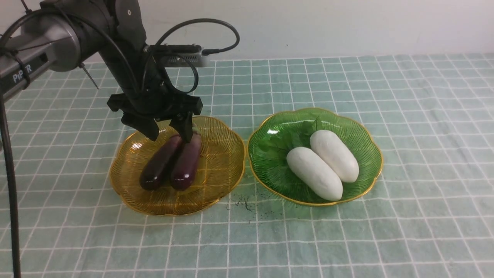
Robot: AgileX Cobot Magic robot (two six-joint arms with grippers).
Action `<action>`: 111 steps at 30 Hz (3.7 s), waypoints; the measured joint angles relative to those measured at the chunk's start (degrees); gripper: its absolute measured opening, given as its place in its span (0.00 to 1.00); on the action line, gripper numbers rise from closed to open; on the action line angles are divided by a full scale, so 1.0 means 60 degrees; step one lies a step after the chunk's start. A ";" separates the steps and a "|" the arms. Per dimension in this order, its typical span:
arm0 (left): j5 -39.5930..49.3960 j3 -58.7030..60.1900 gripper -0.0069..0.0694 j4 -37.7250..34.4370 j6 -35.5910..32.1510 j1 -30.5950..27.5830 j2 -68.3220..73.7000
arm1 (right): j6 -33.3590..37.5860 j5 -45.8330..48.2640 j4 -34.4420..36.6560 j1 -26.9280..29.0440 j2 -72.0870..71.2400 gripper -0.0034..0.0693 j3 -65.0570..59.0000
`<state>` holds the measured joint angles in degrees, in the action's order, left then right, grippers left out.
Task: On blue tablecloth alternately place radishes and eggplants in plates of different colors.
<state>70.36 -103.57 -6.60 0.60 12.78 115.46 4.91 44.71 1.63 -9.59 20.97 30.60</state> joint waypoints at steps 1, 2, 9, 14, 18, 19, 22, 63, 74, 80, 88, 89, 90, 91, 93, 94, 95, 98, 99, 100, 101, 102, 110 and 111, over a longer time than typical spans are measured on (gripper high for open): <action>0.0000 0.0000 0.75 0.0000 0.0000 0.0000 0.0000 | -0.0008 -0.0724 0.0000 0.0000 -0.0536 0.03 -0.0412; 0.0000 0.0000 0.75 0.0000 0.0000 0.0000 0.0000 | -0.0008 -0.0867 0.0000 0.0000 -0.0667 0.03 -0.0412; 0.0000 0.0000 0.75 0.0000 0.0000 0.0000 0.0000 | -0.0034 -0.3368 -0.0455 0.0000 -0.3462 0.03 -0.2196; 0.0000 0.0000 0.74 0.0000 0.0000 0.0000 0.0000 | -0.0105 -0.3374 -0.0477 0.0000 -0.3548 0.03 -0.2429; 0.0000 0.0000 0.71 0.0000 0.0000 0.0000 0.0000 | -0.0105 -0.3374 -0.0477 0.0000 -0.3548 0.03 -0.2429; 0.0000 0.0000 0.65 0.0000 0.0000 0.0000 0.0000 | -0.0112 -0.3374 -0.0477 0.0000 -0.3548 0.03 -0.2429; 0.0000 0.0000 0.54 0.0011 0.0000 0.0000 0.0000 | -0.0112 -0.3374 -0.0477 0.0000 -0.3548 0.03 -0.2429; 0.0066 0.0010 0.08 0.0703 -0.0100 0.0000 -0.2246 | -0.0146 -0.3677 -0.0485 0.0584 -0.3620 0.03 -0.5278; 0.0278 0.0010 0.08 0.0692 -0.0336 0.0000 -0.5275 | -0.0146 -0.3739 -0.0190 0.1448 -0.3620 0.03 -0.5289; 0.0319 0.0029 0.08 0.0692 -0.0808 0.0000 -0.6531 | -0.0146 -0.3739 -0.0191 0.1523 -0.3620 0.03 -0.5289; 0.0319 0.2399 0.08 0.1023 -0.0879 0.0000 -0.9173 | -0.0137 -0.3739 -0.0188 0.1523 -0.3620 0.03 -0.5289; 0.0319 0.2753 0.08 0.1047 -0.0879 0.0000 -0.9578 | -0.0136 -0.3746 -0.0188 0.1523 -0.3620 0.03 -0.5289; 0.0185 0.3684 0.08 0.1100 -0.0868 0.0000 -1.0239 | -0.0136 -0.3746 -0.0188 0.1523 -0.3620 0.03 -0.5289; -0.0464 0.5061 0.08 0.1100 -0.0848 0.0000 -1.1468 | -0.0136 -0.3746 -0.0188 0.1523 -0.3620 0.03 -0.5289; -0.1358 0.6410 0.08 0.0912 -0.0823 0.0000 -1.2393 | -0.0088 -0.3746 -0.0181 0.1523 -0.3620 0.03 -0.5289; -0.2115 0.7440 0.08 0.0703 -0.0796 0.0000 -1.3355 | -0.0058 -0.3746 -0.0181 0.1523 -0.3620 0.03 -0.5289; -0.2388 0.7782 0.08 0.0630 -0.0796 0.0000 -1.3627 | -0.0047 -0.3746 -0.0181 0.1523 -0.3620 0.03 -0.5289; -0.5003 1.0517 0.08 0.0067 -0.0796 0.0000 -1.5710 | -0.0026 -0.3746 -0.0181 0.1523 -0.3620 0.03 -0.5289; -0.6022 1.1339 0.08 -0.0080 -0.0796 0.0000 -1.6314 | -0.0026 -0.3746 -0.0181 0.1523 -0.3620 0.03 -0.5289; -0.6350 1.1590 0.08 -0.0104 -0.0796 0.0000 -1.6406 | -0.0026 -0.3746 -0.0181 0.1523 -0.3620 0.03 -0.5289; -0.7514 1.2389 0.08 -0.0297 -0.0788 0.0000 -1.7095 | -0.0026 -0.3746 -0.0181 0.1523 -0.3620 0.03 -0.5289; -0.8152 1.2790 0.08 -0.0357 -0.0789 0.0000 -1.7393 | -0.0026 -0.3746 -0.0181 0.1523 -0.3620 0.03 -0.5289; -1.1727 1.5341 0.08 -0.0564 -0.0786 0.0000 -1.9003 | -0.0026 -0.3746 -0.0181 0.1531 -0.3620 0.03 -0.5289; -1.1782 1.5413 0.08 -0.0564 -0.0786 0.0000 -1.9023 | -0.0026 -0.3746 -0.0181 0.1531 -0.3620 0.03 -0.5289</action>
<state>-0.33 -11.10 -9.99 -4.11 12.78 1.33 4.76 22.24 0.55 -0.40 -0.75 -1.14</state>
